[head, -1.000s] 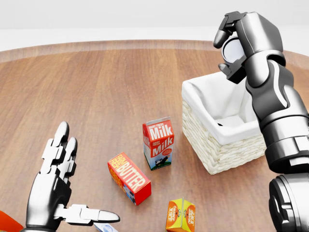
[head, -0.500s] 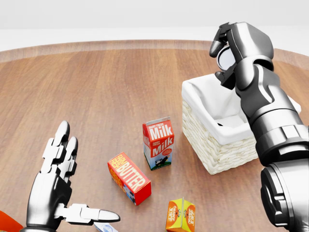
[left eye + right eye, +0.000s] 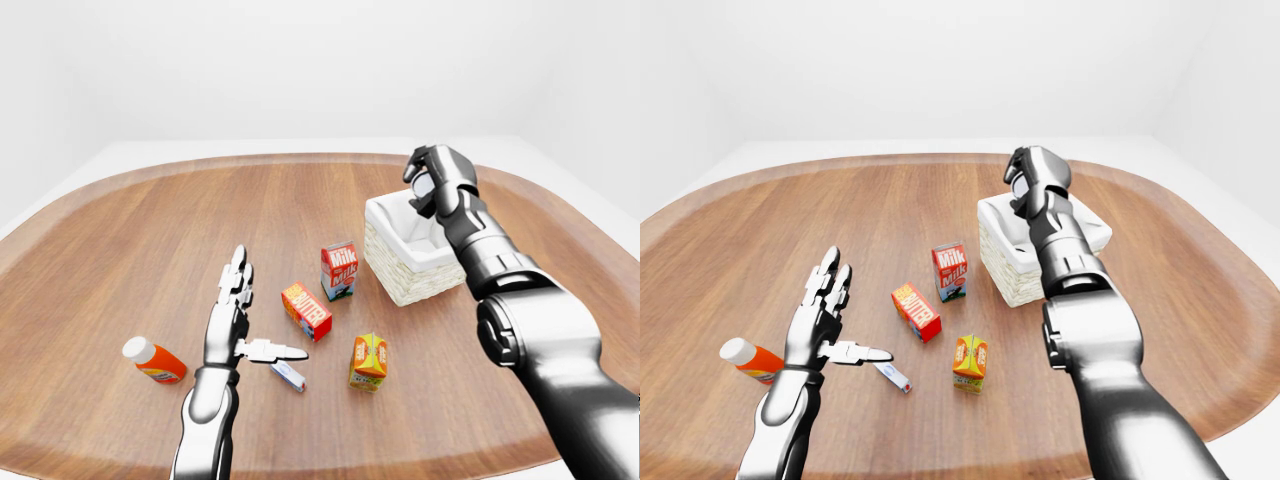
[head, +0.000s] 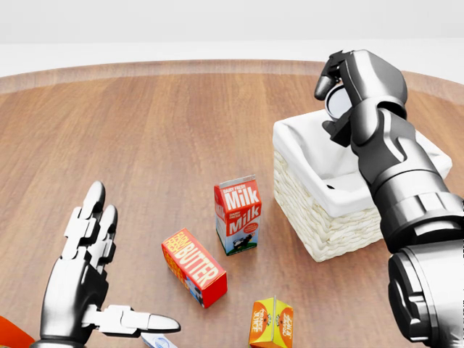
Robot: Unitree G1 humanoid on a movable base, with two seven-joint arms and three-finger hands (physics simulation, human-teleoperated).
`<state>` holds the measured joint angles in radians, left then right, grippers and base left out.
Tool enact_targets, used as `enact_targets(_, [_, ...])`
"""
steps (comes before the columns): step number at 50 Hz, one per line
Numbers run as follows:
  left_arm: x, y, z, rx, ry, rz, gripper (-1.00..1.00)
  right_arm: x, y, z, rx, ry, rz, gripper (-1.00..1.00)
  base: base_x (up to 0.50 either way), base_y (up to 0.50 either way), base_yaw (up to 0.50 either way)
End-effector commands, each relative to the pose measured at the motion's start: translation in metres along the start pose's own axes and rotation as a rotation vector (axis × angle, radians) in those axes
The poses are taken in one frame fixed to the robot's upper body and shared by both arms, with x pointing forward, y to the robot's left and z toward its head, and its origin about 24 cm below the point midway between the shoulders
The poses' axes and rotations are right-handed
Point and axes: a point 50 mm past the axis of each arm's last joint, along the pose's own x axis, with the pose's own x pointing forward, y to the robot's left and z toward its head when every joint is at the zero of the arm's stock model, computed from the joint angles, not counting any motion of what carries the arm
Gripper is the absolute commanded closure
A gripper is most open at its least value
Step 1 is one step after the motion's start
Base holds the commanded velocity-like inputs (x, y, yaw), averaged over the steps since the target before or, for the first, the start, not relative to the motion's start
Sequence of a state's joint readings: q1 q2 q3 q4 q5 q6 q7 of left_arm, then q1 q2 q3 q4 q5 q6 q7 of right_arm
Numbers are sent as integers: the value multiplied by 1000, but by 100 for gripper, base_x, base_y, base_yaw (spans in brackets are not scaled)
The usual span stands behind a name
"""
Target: Pick up the alphabet soup and the tomato sauce, and put them in the basket.
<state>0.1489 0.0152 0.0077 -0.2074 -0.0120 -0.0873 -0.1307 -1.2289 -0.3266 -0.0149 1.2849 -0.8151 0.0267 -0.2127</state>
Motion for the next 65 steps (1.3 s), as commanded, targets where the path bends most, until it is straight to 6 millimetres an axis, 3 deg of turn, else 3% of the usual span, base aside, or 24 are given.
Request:
enact_targets(1, [2,3,3,18,-11,35,-100,-1,5,6,61,-20,-15,100,0,0,0])
enact_targets(6, [2,3,2,14,-8,32,-100,-4,14,5,96,-14,-4,100,0,0,0])
enact_targets(23, [2,3,1,15,-4,29,-100,-5,13,-11,131,30,-18,100,0,0,0])
enact_targets(49, [1,2,2,16,-7,29,-100,-18,39,-32,155,69,16,100,0,0,0])
enact_targets(65, [2,3,-1,15,2,31,-100,-21,44,-40,153,86,23,100,0,0,0])
